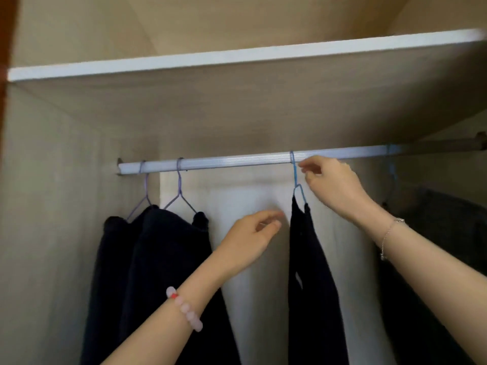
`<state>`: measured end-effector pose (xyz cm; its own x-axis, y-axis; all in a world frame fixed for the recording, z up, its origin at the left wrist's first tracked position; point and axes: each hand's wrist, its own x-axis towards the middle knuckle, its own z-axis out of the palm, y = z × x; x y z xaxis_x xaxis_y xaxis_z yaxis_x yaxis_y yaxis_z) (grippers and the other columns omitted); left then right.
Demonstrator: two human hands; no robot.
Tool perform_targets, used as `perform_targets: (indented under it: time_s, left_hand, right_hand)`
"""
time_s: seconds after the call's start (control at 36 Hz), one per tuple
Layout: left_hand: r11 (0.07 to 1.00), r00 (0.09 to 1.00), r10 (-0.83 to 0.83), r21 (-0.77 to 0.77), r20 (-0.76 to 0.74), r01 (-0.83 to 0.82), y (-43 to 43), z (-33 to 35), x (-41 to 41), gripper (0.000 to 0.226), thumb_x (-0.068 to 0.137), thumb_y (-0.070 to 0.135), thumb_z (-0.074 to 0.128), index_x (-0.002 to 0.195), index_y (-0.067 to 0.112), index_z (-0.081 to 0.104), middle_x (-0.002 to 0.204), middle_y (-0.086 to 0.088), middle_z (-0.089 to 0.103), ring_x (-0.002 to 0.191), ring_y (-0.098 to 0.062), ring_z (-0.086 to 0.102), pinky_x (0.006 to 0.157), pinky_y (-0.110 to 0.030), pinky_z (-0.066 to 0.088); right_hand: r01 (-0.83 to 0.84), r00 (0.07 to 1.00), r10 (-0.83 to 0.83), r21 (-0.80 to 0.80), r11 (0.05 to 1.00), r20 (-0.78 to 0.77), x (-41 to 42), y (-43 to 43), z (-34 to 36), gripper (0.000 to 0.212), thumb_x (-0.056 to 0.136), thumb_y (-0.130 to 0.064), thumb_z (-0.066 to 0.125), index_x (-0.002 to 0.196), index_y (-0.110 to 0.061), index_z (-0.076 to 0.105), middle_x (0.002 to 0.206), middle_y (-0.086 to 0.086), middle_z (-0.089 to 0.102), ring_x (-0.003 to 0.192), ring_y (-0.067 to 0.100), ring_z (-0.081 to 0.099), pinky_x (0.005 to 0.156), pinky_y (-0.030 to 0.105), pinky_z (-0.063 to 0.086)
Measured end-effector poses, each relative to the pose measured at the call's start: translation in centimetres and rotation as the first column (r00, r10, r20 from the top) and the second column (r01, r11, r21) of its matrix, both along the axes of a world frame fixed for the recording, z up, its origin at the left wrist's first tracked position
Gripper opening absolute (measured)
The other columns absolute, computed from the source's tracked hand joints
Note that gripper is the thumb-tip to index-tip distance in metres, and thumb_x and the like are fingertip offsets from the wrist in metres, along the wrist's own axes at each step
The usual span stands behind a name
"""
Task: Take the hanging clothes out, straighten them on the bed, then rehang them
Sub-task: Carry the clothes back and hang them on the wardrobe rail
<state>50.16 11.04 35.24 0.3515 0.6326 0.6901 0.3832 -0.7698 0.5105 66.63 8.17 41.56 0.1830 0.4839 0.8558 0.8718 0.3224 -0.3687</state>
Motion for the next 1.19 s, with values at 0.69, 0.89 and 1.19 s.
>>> perform_targets:
  time_s: [0.69, 0.89, 1.19]
  left_hand:
    - [0.853, 0.874, 0.480, -0.274, 0.077, -0.445, 0.8, 2.3, -17.1, 0.048, 0.081, -0.007, 0.046, 0.126, 0.010, 0.053, 0.121, -0.017, 0.060, 0.099, -0.025, 0.058, 0.082, -0.034, 0.050]
    - [0.912, 0.927, 0.288, -0.366, 0.240, -0.188, 1.0, 1.1, -14.8, 0.065, 0.079, -0.017, 0.042, 0.137, 0.013, 0.047, 0.105, -0.010, 0.064, 0.085, -0.016, 0.061, 0.061, -0.018, 0.055]
    - [0.956, 0.964, 0.154, -0.280, 0.215, -0.090, 0.8, 0.9, -7.1, 0.053, 0.081, -0.018, 0.042, 0.121, 0.014, 0.057, 0.085, 0.000, 0.061, 0.074, -0.006, 0.055, 0.058, -0.008, 0.049]
  right_hand:
    - [0.222, 0.972, -0.166, -0.441, 0.869, 0.164, -0.1, 2.4, -1.0, 0.028, 0.091, -0.006, 0.050, 0.118, -0.002, 0.055, 0.127, 0.021, 0.058, 0.115, 0.036, 0.056, 0.081, 0.032, 0.042]
    - [-0.124, 0.984, 0.056, -0.427, 0.896, -0.168, 1.7, 2.4, -2.7, 0.045, 0.091, -0.001, 0.052, 0.135, -0.006, 0.056, 0.126, 0.017, 0.065, 0.114, 0.033, 0.062, 0.101, 0.038, 0.049]
    - [-0.062, 0.964, -0.038, -0.362, 0.930, -0.262, 3.8, 1.6, -3.1, 0.039, 0.090, -0.003, 0.056, 0.129, -0.009, 0.062, 0.122, 0.022, 0.065, 0.111, 0.040, 0.061, 0.100, 0.044, 0.048]
